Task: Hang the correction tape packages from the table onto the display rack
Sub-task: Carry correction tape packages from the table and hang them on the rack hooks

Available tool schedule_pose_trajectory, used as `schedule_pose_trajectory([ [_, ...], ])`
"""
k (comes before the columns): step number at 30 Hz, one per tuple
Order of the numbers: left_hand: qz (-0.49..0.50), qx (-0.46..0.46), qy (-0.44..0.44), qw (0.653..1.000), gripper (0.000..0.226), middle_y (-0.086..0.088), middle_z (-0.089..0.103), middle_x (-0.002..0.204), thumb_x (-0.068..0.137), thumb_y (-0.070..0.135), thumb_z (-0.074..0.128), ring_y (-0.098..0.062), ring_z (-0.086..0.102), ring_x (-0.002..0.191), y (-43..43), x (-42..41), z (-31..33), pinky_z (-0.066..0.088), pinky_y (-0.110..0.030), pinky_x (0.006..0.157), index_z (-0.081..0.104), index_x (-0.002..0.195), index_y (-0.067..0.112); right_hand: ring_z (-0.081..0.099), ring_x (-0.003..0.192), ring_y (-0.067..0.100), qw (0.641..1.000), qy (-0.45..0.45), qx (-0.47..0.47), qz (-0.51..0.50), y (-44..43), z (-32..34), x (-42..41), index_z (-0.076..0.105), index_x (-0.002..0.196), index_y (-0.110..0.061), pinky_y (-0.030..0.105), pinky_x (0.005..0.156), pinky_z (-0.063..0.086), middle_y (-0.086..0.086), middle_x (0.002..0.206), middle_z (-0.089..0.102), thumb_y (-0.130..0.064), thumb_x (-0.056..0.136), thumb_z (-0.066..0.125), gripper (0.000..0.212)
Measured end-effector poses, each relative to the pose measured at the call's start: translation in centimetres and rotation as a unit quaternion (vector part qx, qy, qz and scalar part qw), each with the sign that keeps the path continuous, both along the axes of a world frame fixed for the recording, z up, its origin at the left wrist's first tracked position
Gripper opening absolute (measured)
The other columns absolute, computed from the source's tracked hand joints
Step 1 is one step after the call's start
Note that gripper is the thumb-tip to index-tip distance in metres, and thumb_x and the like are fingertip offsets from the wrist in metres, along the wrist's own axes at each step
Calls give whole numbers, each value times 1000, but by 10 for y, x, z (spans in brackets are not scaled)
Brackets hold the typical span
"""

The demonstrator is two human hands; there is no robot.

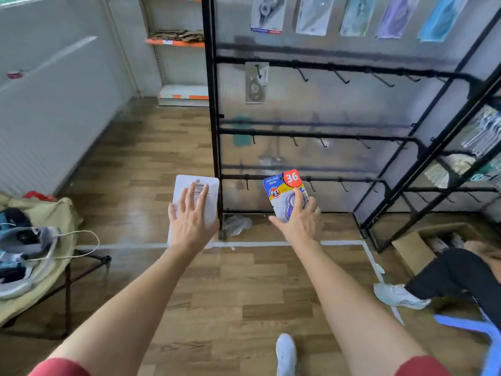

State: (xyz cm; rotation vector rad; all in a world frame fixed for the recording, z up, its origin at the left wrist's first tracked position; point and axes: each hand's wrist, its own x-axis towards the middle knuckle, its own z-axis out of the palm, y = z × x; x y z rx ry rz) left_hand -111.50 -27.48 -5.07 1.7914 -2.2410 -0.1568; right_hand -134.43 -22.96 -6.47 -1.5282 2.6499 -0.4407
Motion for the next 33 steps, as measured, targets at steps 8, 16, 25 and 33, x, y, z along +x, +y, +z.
schedule_pose_trajectory([
  [8,2,-32,20,999,78,-1,-4,159,88,39,54,-21,-1,144,-100,-131,9,5,-47,114,9,151,28,43,114,34,999,22,-41,-9,-98,18,-125,21,143,-19,40,89,41,17,138,32,-64,74,64,93],
  [16,-11,-53,35,998,79,1,-5,159,87,44,51,-20,-3,144,-174,-242,24,4,-49,115,7,151,29,45,118,35,995,37,-95,-20,-184,50,-217,30,142,-17,42,86,42,18,143,34,-60,70,70,93],
  [25,-43,-130,56,989,79,-1,-5,159,87,44,56,-23,-3,145,-257,-298,78,4,-50,115,12,150,29,45,117,36,980,71,-186,-3,-259,87,-259,33,140,-14,44,89,42,21,137,38,-60,74,68,88],
  [33,-97,-234,106,962,83,-5,0,160,85,42,59,-25,-1,146,-314,-336,170,6,-49,115,11,151,26,53,109,40,956,81,-282,-23,-307,115,-276,48,133,-12,46,83,44,24,133,47,-54,62,80,88],
])
